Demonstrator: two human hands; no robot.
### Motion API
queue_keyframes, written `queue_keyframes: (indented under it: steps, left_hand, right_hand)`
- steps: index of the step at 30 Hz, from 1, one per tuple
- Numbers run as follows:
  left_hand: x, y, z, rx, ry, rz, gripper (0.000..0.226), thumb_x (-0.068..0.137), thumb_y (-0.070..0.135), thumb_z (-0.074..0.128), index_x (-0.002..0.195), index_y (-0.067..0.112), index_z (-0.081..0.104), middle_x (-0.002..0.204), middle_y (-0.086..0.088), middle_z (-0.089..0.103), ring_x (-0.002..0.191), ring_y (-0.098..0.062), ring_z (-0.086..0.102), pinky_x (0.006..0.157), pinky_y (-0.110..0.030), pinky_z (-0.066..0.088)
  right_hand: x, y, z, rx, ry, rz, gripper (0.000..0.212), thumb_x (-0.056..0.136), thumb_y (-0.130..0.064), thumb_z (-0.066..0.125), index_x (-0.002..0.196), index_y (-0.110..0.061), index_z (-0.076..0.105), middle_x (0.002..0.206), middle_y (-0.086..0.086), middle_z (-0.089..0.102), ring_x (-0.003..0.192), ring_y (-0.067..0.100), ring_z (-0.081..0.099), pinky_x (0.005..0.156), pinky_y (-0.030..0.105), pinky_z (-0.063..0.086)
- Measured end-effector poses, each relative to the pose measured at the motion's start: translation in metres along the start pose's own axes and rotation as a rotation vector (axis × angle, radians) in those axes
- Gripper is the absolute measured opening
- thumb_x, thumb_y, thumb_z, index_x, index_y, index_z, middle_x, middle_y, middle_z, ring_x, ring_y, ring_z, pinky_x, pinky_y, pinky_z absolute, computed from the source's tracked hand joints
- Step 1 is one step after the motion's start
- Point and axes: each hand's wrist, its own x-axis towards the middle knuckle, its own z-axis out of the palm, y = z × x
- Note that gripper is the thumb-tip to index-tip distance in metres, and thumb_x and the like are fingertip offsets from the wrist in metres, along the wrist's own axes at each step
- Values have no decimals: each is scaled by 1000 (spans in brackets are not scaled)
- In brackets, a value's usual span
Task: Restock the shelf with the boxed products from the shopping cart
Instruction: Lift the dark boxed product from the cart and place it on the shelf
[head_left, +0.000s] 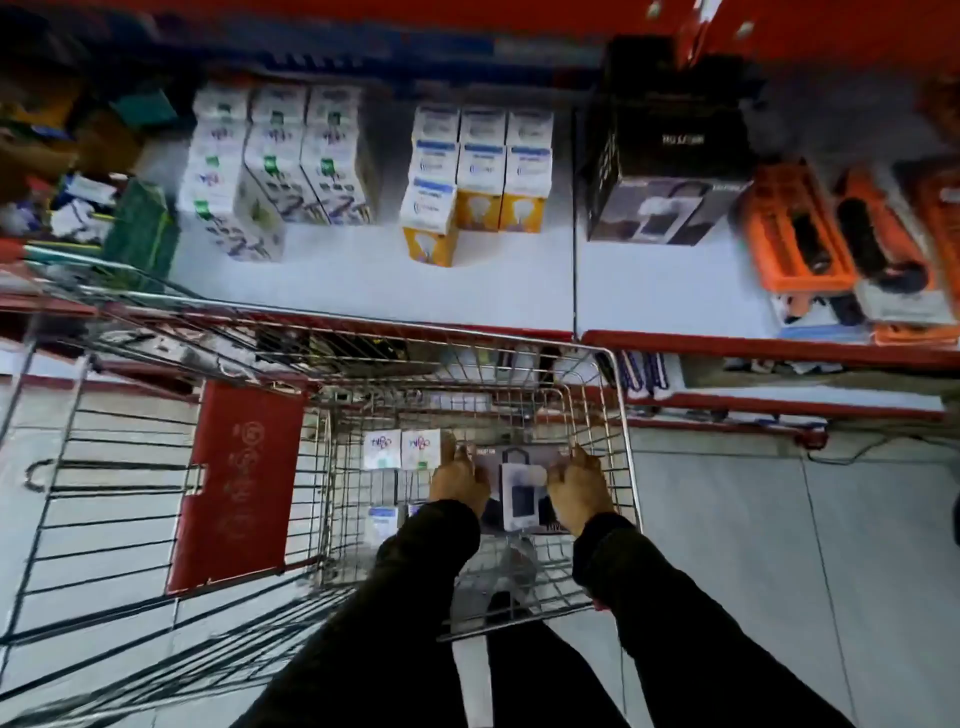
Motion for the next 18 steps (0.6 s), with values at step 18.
queue_keyframes:
  steps: [18]
  left_hand:
    - [-14, -2, -13, -841, 67, -203, 62, 80, 61, 57, 119, 12, 57, 125, -12, 64, 114, -32, 60, 101, -43, 49]
  right_hand:
    - [-28, -4, -15, 414, 95, -29, 33, 101, -38, 46, 119, -13, 56, 105, 2, 62, 92, 17, 58, 65, 20, 41]
